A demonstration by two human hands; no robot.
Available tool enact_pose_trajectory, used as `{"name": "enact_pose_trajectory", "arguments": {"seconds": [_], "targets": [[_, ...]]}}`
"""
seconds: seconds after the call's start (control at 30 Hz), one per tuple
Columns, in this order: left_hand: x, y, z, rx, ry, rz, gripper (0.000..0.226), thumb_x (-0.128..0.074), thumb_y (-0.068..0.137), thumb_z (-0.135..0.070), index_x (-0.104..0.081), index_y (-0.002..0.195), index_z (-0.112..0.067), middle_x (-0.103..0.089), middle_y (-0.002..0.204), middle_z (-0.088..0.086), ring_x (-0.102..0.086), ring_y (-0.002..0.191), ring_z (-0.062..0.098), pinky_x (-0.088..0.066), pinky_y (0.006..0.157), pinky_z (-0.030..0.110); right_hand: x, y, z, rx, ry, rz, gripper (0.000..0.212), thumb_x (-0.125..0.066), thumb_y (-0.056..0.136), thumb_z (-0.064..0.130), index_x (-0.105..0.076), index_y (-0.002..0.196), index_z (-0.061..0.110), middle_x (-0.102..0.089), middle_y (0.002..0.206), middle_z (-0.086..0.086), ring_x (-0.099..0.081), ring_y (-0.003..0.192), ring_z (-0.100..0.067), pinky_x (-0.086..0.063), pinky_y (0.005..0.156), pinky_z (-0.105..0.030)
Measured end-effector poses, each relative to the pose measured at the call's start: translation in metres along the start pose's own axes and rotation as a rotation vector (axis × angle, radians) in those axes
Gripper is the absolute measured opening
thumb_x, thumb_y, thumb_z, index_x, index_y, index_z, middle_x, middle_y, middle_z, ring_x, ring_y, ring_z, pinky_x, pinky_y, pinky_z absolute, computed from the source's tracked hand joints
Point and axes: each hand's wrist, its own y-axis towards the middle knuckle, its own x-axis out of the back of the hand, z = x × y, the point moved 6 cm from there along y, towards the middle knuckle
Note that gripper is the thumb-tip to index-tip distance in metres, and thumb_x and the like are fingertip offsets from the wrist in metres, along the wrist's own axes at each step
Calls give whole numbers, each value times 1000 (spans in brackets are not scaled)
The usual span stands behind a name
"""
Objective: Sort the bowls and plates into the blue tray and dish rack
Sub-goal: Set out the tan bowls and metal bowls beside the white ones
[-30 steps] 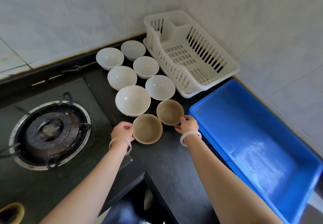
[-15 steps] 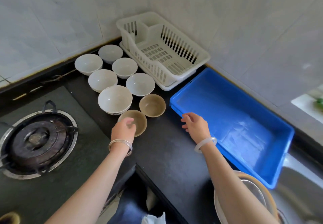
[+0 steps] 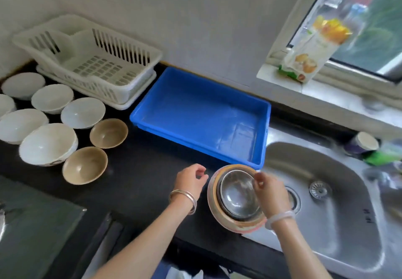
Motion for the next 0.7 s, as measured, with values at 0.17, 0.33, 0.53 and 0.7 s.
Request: {"name": "enact_pose_trajectory", "arguments": {"seconds": [0.17,0.33,0.53,0.7], "targets": [[-38,-6,-16,-62,84,92,26,-63,84,-23,-62,110,-17,-62,111,1,-58,94,12,-42,81,20,-7,-14,-25,-25,-103,-24,25,-47,92,18,-68,102,12,-60,95,-14,-57,92,-34,-42,71,-35],[-45,-5,-15,-74,133,71,26,-65,83,-19,-61,109,-18,-57,111,2,-50,87,9,-42,80,20,-14,-16,-25,-74,-75,-54,22,-53,90,22,-65,104,11,-58,104,-12,-55,97,-30,-43,75,-34],[-48,-7,-12,-91,145,72,28,-64,83,-15,-62,111,-20,-56,112,2,-58,90,14,-46,81,22,-9,-13,-32,-119,46,-73,13,-58,87,24,-58,91,12,-63,98,-9,-58,90,-30,-42,67,-32],[-49,-8,-12,-96,152,69,29,-64,83,-15,-62,112,-20,-55,112,3,-60,93,18,-52,85,28,-3,-15,-36,-167,128,-110,11,-56,88,23,-53,85,13,-66,81,-11,-59,77,-33,-36,59,-30]]}}
